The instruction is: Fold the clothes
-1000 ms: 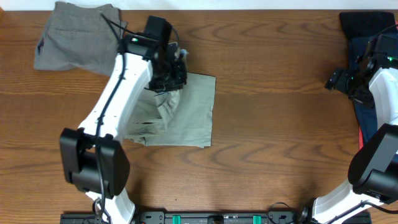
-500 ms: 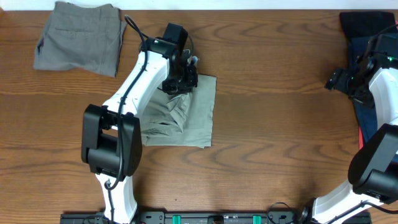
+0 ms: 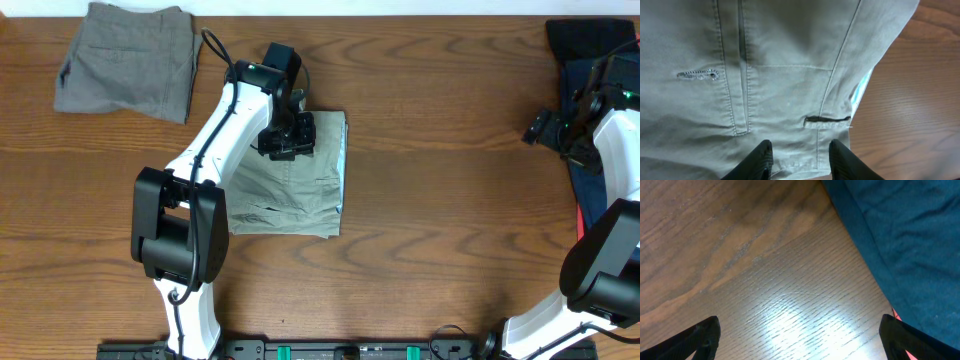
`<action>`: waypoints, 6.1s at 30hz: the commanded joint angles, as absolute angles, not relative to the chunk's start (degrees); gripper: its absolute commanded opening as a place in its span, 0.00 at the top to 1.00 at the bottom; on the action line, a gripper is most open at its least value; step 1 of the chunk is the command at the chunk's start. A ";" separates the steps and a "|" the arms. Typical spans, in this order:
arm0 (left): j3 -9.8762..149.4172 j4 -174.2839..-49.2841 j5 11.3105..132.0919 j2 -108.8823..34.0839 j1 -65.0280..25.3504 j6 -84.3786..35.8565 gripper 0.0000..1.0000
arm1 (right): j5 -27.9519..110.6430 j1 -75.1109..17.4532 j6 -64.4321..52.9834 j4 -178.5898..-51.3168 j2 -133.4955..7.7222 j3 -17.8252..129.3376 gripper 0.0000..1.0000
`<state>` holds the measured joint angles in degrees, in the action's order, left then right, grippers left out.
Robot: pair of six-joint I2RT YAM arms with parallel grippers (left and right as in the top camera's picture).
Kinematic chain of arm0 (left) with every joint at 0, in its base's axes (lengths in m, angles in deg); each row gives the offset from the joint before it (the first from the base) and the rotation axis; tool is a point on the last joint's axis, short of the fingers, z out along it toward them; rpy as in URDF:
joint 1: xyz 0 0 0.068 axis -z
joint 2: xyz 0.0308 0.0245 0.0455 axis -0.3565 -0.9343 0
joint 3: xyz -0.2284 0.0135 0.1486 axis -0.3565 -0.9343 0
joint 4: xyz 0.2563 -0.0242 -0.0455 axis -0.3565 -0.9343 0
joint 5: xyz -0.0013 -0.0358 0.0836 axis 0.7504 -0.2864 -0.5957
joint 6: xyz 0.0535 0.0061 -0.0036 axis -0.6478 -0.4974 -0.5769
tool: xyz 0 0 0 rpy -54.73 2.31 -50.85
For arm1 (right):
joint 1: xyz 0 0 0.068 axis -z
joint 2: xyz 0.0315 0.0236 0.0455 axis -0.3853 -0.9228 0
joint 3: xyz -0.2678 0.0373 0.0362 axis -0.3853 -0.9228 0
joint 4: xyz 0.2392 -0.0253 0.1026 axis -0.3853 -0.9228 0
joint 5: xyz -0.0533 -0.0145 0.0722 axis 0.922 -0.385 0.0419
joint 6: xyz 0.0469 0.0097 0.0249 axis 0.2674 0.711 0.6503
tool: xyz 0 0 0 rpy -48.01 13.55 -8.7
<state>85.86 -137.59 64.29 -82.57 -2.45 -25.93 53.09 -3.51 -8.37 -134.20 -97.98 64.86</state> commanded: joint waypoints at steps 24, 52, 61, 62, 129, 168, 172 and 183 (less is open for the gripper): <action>66.03 -125.65 67.85 -82.28 8.94 -25.89 0.94 | 53.66 -3.20 -8.98 -134.22 -97.23 65.41 0.01; 70.95 -103.25 51.64 -74.04 9.68 -26.30 0.94 | 53.66 -3.20 -8.98 -134.22 -97.23 65.41 0.01; 70.95 -96.21 50.81 -82.74 9.66 -26.30 0.94 | 53.66 -3.22 -8.98 -134.22 -97.23 65.41 0.01; 70.95 -96.06 50.83 -83.44 9.66 -26.28 0.94 | 53.66 -3.20 -8.98 -134.22 -97.23 65.41 0.01; 70.36 -127.47 74.85 -85.56 -27.30 -49.67 0.94 | 53.66 -3.22 -8.98 -134.22 -97.23 65.41 0.01; 106.07 -110.68 35.86 -85.56 -27.63 -52.07 0.94 | 53.66 -3.20 -8.98 -134.22 -97.23 65.41 0.01; 106.10 -110.46 34.17 -85.56 -27.63 -52.10 0.94 | 53.66 -3.22 -8.98 -134.22 -97.23 65.41 0.01; 105.55 -106.02 33.95 -85.65 -29.99 -50.39 0.94 | 53.66 -3.20 -8.98 -134.20 -97.23 65.41 0.01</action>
<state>104.15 -108.12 35.90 -85.56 -28.61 -51.33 53.12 -3.51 -8.37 -134.20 -97.98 64.86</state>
